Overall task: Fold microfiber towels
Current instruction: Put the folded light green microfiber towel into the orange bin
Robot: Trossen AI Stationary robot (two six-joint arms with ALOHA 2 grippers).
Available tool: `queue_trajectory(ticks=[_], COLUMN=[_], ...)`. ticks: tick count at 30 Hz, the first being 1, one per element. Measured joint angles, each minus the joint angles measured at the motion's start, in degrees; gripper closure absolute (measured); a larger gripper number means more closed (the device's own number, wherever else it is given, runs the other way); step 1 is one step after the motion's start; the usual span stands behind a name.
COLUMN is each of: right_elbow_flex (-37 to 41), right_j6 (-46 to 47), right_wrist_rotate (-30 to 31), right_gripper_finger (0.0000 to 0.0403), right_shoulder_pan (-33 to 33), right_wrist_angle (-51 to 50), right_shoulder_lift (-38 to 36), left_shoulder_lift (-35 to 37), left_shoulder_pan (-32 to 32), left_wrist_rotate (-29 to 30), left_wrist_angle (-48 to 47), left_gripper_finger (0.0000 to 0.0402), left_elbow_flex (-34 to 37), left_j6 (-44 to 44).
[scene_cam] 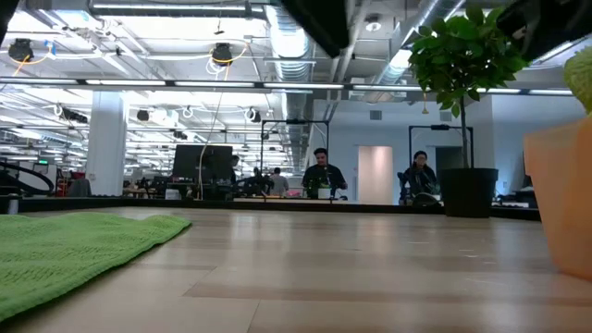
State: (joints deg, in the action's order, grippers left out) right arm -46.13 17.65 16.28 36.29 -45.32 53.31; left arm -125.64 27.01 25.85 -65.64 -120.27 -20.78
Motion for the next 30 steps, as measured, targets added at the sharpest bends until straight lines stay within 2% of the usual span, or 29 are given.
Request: queue_trajectory(ticks=[5,8,11,17,23,27,30], right_elbow_flex=[0.7,0.8,0.7,0.7,0.7,0.7,0.4], right_j6=[0.3,0.1,-0.1,-2.1,-2.1,1.9,6.6], right_wrist_rotate=[-6.9,-13.1,-16.2,-16.4,-16.4,-16.4,-15.8], right_gripper_finger=[0.0187,0.0187,0.0187,0.0187,0.0187,0.0187,0.0187], right_shoulder_pan=[2.3,3.9,5.6,8.7,8.5,7.3,6.9], right_wrist_angle=[7.7,12.9,17.9,27.9,35.3,35.3,34.4], right_shoulder_lift=[8.0,12.8,17.3,24.3,32.9,38.5,40.0], left_shoulder_lift=[0.5,0.7,0.7,0.7,0.6,0.6,0.6], left_shoulder_pan=[1.0,1.9,3.2,6.5,10.1,12.1,13.2], left_wrist_rotate=[1.2,1.4,1.4,2.1,3.4,3.4,3.4], left_wrist_angle=[-7.7,-8.9,-8.9,-8.7,-8.7,-8.7,-9.0], left_gripper_finger=[0.0239,0.0239,0.0239,0.0239,0.0239,0.0239,0.0239], left_elbow_flex=[0.0,0.0,0.0,0.0,0.0,0.0,0.0], left_j6=[-8.0,-12.8,-16.2,-21.8,-25.1,-26.0,-26.0])
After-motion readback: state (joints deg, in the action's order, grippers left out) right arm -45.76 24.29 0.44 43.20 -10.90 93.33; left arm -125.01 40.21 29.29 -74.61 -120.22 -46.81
